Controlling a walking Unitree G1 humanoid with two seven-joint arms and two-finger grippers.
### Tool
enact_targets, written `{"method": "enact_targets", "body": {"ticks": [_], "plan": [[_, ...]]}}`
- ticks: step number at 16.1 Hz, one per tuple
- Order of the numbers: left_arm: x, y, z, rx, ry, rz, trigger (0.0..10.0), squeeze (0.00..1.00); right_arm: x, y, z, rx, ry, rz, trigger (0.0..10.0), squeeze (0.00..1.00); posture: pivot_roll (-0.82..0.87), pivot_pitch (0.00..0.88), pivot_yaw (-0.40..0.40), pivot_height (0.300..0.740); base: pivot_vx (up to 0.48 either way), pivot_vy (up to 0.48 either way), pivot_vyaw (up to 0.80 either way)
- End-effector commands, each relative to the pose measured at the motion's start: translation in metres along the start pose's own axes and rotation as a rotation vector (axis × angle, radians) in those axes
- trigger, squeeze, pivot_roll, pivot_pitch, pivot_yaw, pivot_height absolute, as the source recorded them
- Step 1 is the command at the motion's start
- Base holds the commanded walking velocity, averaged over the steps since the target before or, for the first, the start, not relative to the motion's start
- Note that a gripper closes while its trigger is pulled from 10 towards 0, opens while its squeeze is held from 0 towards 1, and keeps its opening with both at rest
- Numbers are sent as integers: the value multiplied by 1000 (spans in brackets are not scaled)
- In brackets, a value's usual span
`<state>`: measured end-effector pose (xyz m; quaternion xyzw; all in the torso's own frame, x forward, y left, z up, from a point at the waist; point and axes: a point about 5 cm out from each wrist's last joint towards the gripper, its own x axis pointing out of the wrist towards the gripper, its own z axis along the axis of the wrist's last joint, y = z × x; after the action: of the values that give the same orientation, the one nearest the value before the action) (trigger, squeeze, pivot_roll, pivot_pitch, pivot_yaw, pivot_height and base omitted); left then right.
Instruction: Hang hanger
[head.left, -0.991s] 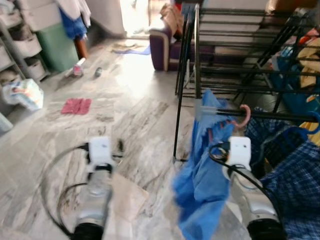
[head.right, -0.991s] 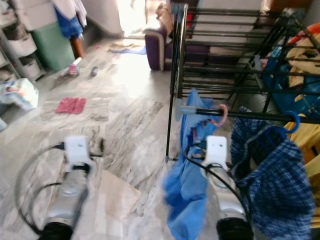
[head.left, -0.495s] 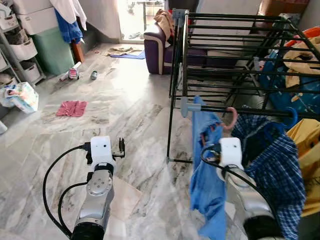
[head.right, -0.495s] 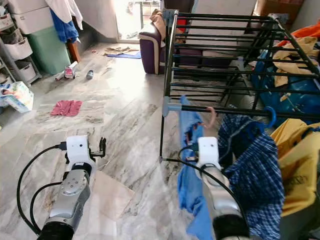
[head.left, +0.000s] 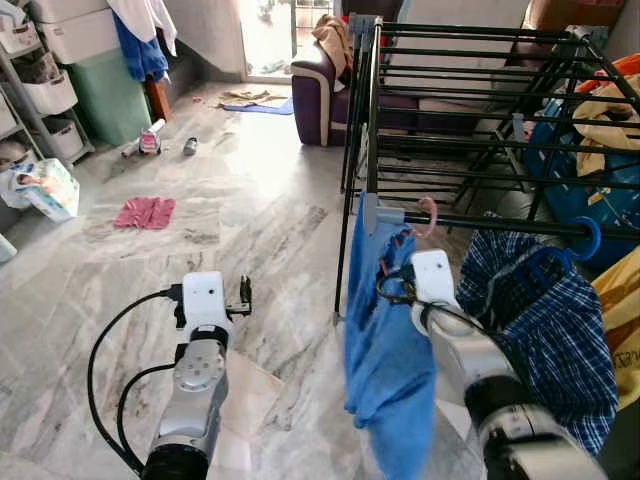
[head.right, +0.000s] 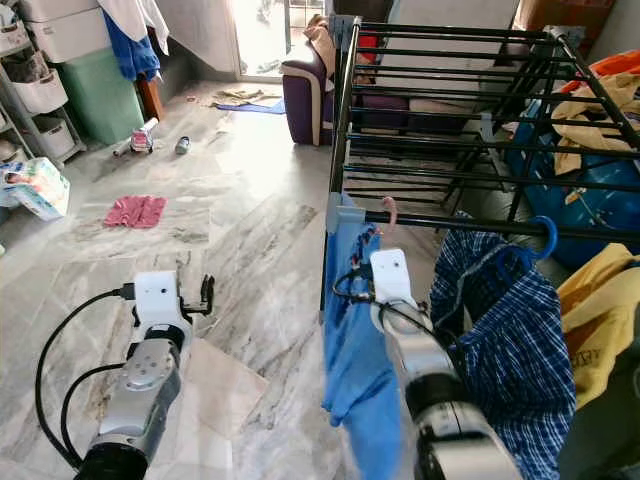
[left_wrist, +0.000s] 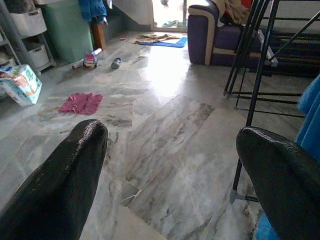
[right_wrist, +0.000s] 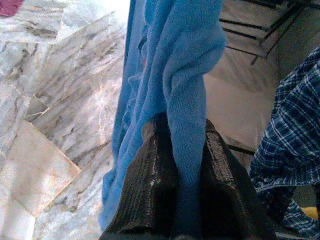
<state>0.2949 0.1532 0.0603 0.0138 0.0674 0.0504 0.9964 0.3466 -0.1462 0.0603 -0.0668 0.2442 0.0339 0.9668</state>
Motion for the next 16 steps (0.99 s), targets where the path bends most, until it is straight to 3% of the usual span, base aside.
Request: {"method": "enact_targets", "body": {"ticks": [1,4,8,16], "plan": [[-1,2,2,-3,-4,5,10000,0,2,-1,8,24,-3,-8,10000,0,73,0,-22,740,0,0,0],[-2,3,2,-5,0,0,10000,0,4,-12,-4,120,89,-89,10000,0,86,0,-27,740,0,0,0],[-3,4,1,-3,5,-4,10000,0,3,-24,-13,142,104,-165,10000,0,79,0,-16,740,0,0,0],[-3,1,0,1,22,-24,10000,0,2,-23,-26,184,146,-165,10000,0,69,0,-12,740,0,0,0]]}}
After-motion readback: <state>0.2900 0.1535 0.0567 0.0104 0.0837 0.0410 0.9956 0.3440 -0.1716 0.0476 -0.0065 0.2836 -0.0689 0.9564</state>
